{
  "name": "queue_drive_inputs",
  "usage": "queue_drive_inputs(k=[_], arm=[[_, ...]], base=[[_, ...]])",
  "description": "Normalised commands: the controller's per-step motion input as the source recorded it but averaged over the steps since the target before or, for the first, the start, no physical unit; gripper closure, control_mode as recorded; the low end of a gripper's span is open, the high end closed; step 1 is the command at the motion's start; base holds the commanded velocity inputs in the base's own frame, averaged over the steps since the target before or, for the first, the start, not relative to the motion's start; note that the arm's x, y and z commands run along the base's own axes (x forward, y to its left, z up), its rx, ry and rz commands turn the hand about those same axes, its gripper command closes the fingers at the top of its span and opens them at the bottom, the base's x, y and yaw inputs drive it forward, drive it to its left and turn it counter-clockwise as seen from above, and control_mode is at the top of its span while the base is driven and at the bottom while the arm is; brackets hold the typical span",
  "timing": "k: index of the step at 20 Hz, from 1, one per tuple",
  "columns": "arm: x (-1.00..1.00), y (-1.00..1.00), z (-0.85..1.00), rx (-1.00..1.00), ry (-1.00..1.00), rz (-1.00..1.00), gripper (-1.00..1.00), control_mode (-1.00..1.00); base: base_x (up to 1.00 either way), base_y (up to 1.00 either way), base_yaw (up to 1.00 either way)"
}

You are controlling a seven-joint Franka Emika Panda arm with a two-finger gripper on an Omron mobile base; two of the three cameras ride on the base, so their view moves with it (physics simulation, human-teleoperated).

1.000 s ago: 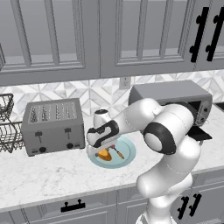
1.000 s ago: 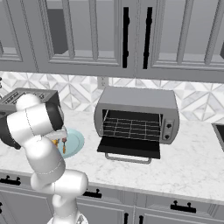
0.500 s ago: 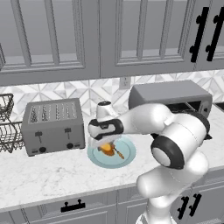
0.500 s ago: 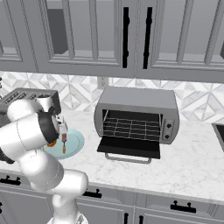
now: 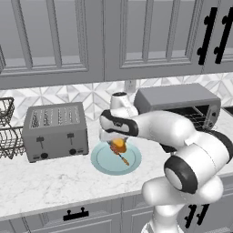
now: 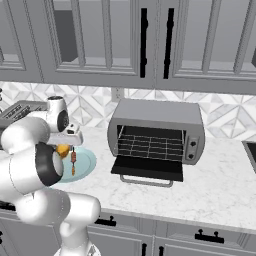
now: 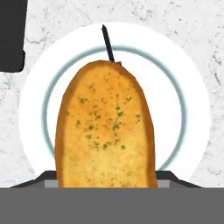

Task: Pick up the kebab skewer and baguette bread, and place them inside the toaster oven. Close the toaster oven door and start by setting the timer.

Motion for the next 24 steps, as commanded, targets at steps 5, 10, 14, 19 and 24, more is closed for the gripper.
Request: queue_drive_inputs(k=[5, 10, 14, 19, 24], arm=[[-0.03, -0.62, 0.26, 0.0, 0.0, -0.21, 1.0, -1.0], [-0.5, -0.55, 0.31, 0.0, 0.0, -0.18, 1.0, -1.0], [-0.88, -0.18, 0.16, -0.01, 0.0, -0.19, 1.0, -1.0], [-0.32, -0.3, 0.55, 0.0, 0.0, -0.18, 1.0, -1.0], [-0.06, -0.46, 0.53, 0.0, 0.0, -0.21, 1.0, -1.0]], base=[[0.0, 0.0, 0.0], [0.0, 0.0, 0.0], [0.0, 0.0, 0.0], [0.0, 0.0, 0.0], [0.0, 0.0, 0.0]])
